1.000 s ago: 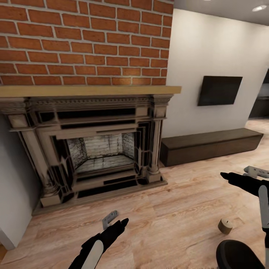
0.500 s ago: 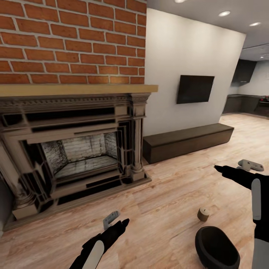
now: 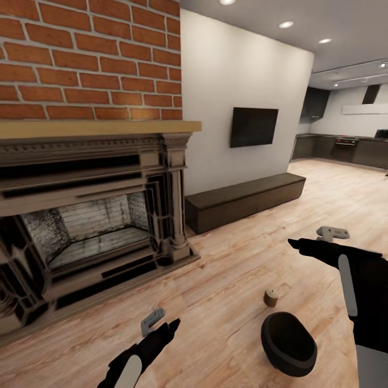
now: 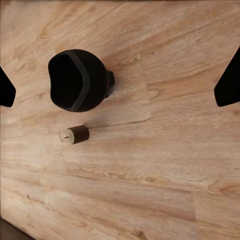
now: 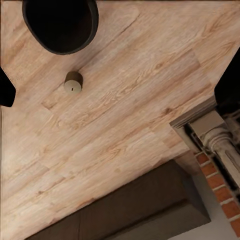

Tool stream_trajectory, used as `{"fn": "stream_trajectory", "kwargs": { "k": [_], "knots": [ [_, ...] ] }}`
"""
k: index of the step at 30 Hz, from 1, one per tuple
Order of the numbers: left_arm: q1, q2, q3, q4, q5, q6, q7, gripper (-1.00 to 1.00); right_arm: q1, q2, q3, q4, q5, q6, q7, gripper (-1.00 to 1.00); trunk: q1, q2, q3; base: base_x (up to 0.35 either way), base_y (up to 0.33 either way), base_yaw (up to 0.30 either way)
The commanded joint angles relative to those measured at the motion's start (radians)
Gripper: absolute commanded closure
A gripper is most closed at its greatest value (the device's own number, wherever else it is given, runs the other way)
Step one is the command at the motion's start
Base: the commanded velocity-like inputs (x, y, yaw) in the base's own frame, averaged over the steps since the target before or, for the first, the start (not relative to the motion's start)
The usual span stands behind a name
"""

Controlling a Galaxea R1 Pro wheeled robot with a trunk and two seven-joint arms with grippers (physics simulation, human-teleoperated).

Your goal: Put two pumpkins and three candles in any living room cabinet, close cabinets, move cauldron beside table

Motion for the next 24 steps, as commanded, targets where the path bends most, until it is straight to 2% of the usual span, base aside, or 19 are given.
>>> {"fn": "stream_trajectory", "kwargs": {
  "k": [1, 8, 24],
  "knots": [
    [0.003, 0.002, -0.001, -0.005, 0.011, 0.003, 0.009, -1.00, -0.001, 0.000, 0.007, -0.001, 0.000, 0.005, 0.002, -1.00, 0.000, -0.001, -0.002, 0.000, 0.000, -0.273],
    [0.012, 0.007, -0.002, -0.014, 0.009, 0.002, 0.008, -1.00, 0.000, 0.000, 0.031, -0.001, -0.001, 0.005, 0.002, -1.00, 0.000, -0.001, -0.005, 0.000, 0.000, -0.273],
    [0.014, 0.007, -0.003, -0.015, 0.008, 0.001, 0.007, -1.00, 0.000, -0.001, 0.035, -0.001, -0.001, 0.005, 0.004, -1.00, 0.000, -0.001, -0.014, 0.000, 0.000, -0.273]
  ]
}}
